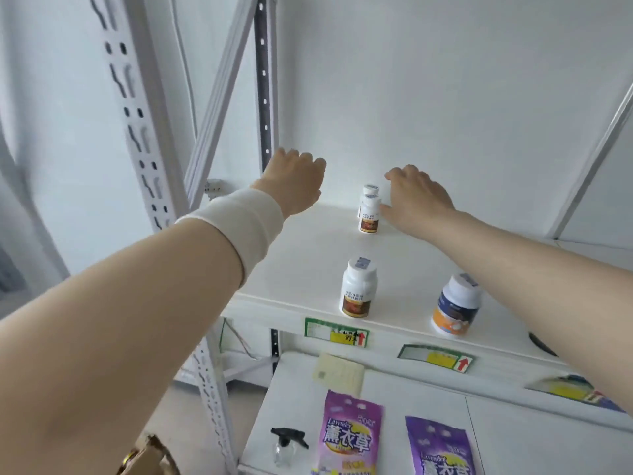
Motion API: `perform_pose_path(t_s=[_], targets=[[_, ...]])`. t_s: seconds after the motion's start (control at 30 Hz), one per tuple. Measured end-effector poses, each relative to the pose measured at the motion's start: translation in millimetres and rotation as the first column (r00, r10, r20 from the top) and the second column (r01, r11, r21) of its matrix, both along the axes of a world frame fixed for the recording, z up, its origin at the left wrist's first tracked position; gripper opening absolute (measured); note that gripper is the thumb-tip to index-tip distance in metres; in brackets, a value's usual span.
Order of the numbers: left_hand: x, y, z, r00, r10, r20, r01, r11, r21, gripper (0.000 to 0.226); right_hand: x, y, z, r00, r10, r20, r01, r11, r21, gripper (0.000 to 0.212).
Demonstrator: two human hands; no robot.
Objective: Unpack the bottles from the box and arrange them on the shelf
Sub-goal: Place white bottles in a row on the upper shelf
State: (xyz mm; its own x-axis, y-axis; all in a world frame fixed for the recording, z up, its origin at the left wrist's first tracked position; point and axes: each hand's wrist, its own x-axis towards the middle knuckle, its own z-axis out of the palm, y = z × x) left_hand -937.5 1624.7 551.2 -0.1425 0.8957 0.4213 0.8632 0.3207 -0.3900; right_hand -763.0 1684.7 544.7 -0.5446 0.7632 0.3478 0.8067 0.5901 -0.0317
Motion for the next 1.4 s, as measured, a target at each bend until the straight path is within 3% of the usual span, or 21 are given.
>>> perform_pose_path(t_s=[0.3,0.57,0.83,1.03,1.13,1.27,1.4], targets=[[-6,-190,-38,0.988,0.148,-0.051,-0.152,0.986,-0.075,0.032,-17,-149,-36,0.963,0.242,0.121,-0.25,0.967,0.053,0.047],[-71,-328,-110,0.942,0.325,0.084,-0.307,0.935,-0.179,0.032,-108,-268,-95,0.821,0.508,0.26,-0.519,0.854,-0.03,0.043],[-161,-459,-239,0.769,0.537,0.346,-0.438,0.838,-0.326,0.032,-228,-372,-216,0.645,0.637,0.422,-0.585,0.767,-0.264,0.041],[-198,-516,-321,0.638,0.644,0.423,-0.466,0.759,-0.454,0.026,-277,-404,-293,0.529,0.685,0.502,-0.571,0.724,-0.386,0.043],[-212,-530,-362,0.534,0.695,0.481,-0.481,0.718,-0.504,0.026,-305,-409,-327,0.468,0.706,0.532,-0.56,0.702,-0.439,0.043],[-230,-530,-418,0.331,0.756,0.566,-0.487,0.65,-0.584,0.034,-346,-408,-379,0.4,0.745,0.533,-0.507,0.665,-0.548,0.047],[-251,-511,-497,-0.007,0.755,0.655,-0.457,0.581,-0.674,0.036,-397,-397,-461,0.348,0.784,0.515,-0.422,0.621,-0.66,0.046]])
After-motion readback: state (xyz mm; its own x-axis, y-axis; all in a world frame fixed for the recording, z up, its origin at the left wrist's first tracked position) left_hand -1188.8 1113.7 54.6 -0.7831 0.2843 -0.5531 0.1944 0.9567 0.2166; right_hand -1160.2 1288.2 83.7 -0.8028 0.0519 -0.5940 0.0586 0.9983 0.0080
